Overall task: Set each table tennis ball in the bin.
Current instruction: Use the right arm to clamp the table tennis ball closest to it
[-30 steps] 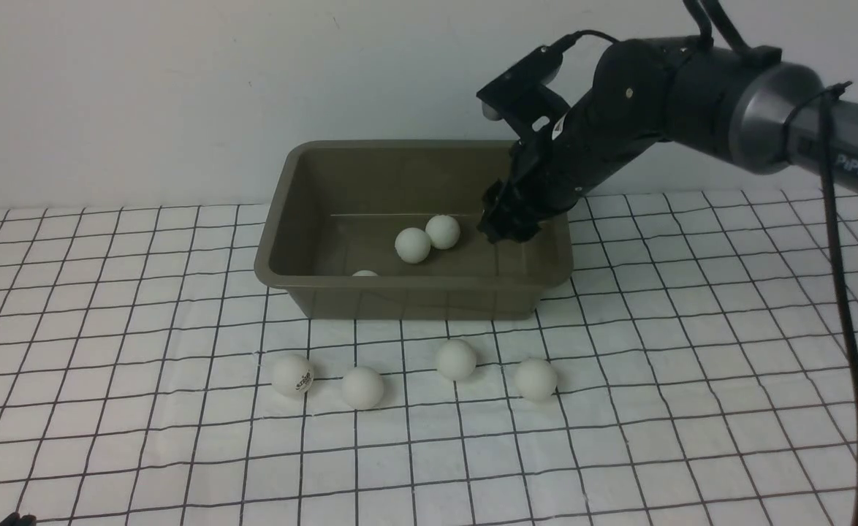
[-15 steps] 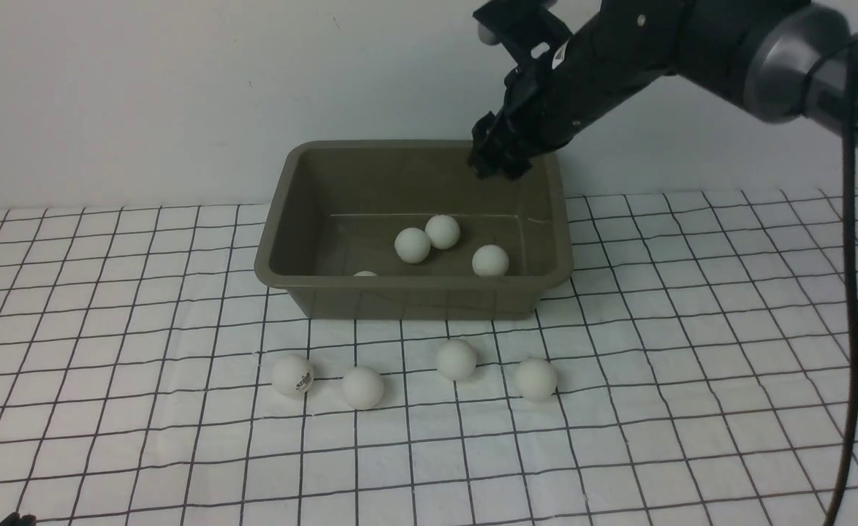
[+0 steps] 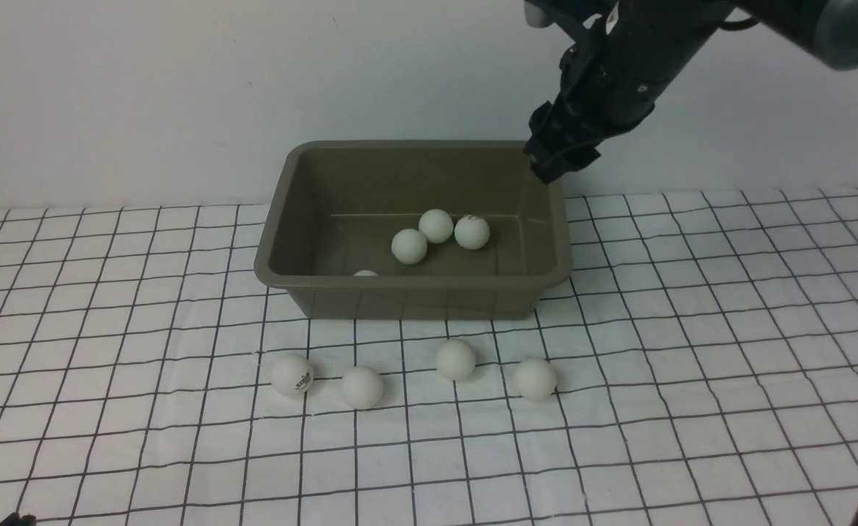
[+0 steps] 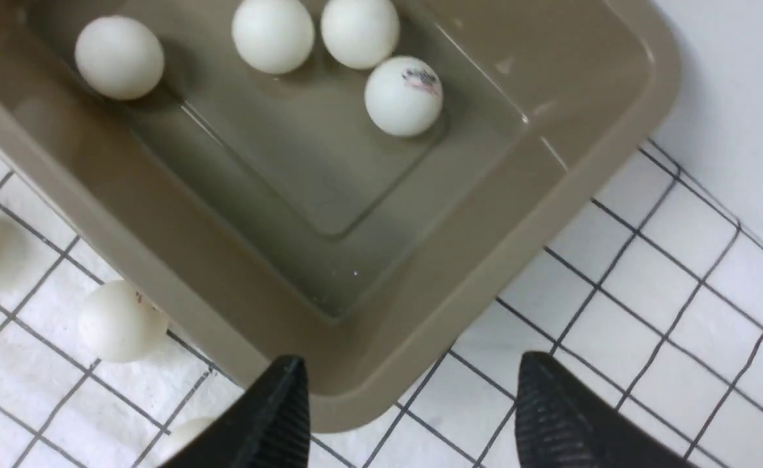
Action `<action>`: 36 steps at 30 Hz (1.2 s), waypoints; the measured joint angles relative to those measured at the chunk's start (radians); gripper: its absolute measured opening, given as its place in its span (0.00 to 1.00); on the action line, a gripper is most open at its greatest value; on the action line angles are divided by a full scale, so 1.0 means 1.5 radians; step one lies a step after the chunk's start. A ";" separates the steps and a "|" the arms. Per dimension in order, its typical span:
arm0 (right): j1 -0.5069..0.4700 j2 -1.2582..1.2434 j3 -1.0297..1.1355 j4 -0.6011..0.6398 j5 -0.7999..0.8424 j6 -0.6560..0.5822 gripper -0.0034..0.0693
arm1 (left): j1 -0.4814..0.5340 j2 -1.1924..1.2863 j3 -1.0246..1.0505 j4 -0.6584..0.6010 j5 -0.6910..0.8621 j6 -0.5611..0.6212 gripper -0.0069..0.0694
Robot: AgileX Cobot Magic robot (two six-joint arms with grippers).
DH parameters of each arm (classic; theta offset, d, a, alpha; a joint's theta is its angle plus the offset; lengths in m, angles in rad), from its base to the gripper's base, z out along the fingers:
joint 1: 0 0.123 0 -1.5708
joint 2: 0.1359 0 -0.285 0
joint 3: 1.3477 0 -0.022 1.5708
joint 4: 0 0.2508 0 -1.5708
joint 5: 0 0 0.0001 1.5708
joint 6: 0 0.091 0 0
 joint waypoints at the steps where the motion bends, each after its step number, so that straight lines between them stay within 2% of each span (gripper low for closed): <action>1: -0.004 -0.004 0.006 0.007 0.000 0.002 0.59 | 0.000 0.000 0.000 0.000 0.000 0.000 0.09; 13: -0.010 -0.084 0.228 0.067 -0.013 -0.009 0.59 | 0.000 0.000 0.000 0.000 0.000 0.000 0.09; 20: -0.005 -0.097 0.360 0.103 -0.118 -0.024 0.59 | 0.000 0.000 0.000 0.000 0.000 0.000 0.09; 27: 0.036 -0.076 0.379 0.103 -0.196 -0.036 0.59 | 0.000 0.000 0.000 0.000 0.000 0.000 0.09; 36: 0.062 -0.011 0.381 0.095 -0.208 -0.033 0.59 | 0.000 0.000 0.000 0.000 0.000 0.000 0.09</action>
